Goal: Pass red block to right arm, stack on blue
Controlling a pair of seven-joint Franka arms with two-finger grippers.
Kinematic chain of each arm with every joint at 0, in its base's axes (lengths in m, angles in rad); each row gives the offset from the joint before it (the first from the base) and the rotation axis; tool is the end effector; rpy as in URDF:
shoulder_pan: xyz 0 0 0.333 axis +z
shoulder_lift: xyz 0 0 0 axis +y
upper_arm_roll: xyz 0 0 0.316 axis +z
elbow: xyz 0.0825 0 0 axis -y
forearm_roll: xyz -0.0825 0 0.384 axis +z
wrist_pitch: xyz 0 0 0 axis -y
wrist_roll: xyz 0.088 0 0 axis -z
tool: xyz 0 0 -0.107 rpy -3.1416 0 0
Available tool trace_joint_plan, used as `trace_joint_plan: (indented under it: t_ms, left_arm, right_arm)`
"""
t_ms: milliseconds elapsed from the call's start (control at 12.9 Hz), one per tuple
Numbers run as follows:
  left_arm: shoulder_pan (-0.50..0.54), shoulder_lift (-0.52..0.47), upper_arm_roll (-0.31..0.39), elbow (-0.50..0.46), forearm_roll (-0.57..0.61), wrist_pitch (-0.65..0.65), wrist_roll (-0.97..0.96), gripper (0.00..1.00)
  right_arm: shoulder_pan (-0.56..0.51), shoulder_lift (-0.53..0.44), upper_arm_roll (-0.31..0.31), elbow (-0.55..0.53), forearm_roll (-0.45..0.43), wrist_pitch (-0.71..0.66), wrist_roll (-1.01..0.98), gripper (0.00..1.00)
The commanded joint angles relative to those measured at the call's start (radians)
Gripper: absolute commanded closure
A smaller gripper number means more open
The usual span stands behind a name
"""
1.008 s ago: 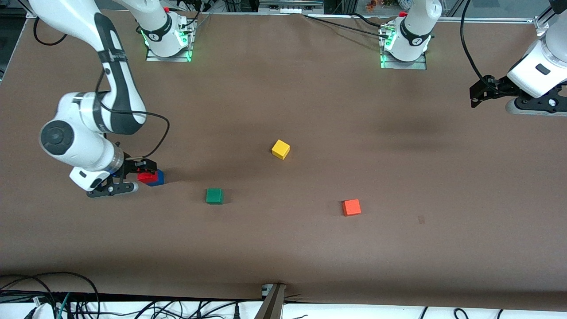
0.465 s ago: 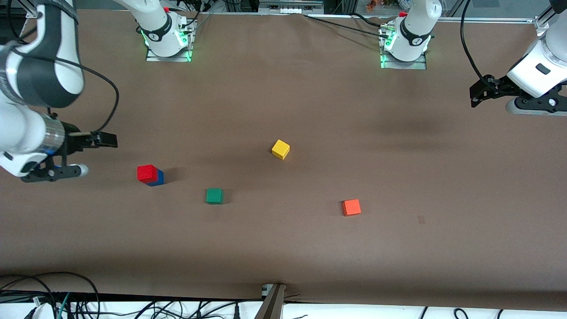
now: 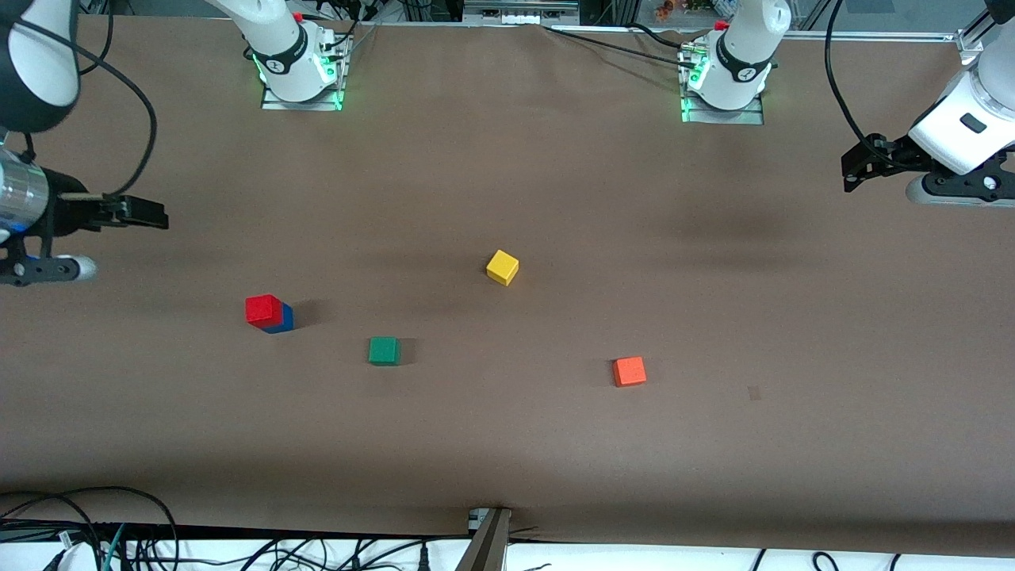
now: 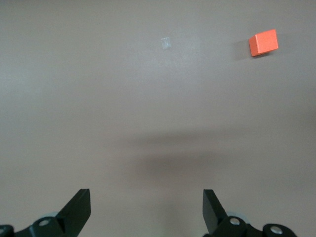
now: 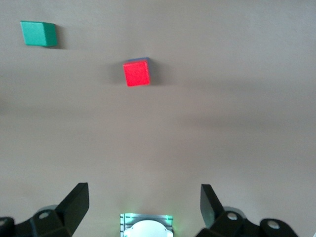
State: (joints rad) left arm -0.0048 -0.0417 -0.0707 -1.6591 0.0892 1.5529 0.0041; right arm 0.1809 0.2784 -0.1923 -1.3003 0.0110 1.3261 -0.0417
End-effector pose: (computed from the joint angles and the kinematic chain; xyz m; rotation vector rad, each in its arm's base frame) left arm 0.5368 -0.0317 0.6046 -3.0433 0.1229 0.0934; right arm 0.6082 0.0113 0.5706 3.0817 0.0498 -0.3851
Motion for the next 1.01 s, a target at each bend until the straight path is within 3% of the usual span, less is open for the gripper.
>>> trace_joint_plan:
  t_ms: [0, 155, 543, 930]
  left_arm:
    - [0.002, 0.013, 0.0, 0.03, -0.016, -0.022, -0.007, 0.0]
    - [0.002, 0.013, 0.0, 0.03, -0.016, -0.022, -0.007, 0.0]
    - [0.002, 0.013, 0.0, 0.03, -0.016, -0.022, -0.007, 0.0]
    - [0.002, 0.013, 0.0, 0.03, -0.016, -0.022, -0.007, 0.0]
  right_arm:
    - [-0.104, -0.126, 0.14, -0.121, -0.034, 0.013, 0.091, 0.0]
    - [-0.126, -0.185, 0.172, -0.172, -0.026, 0.016, 0.083, 0.0]
    - [-0.139, -0.27, 0.168, -0.183, -0.045, -0.001, 0.082, 0.0]
    - [-0.141, -0.26, 0.165, -0.177, -0.046, -0.019, 0.077, 0.0]
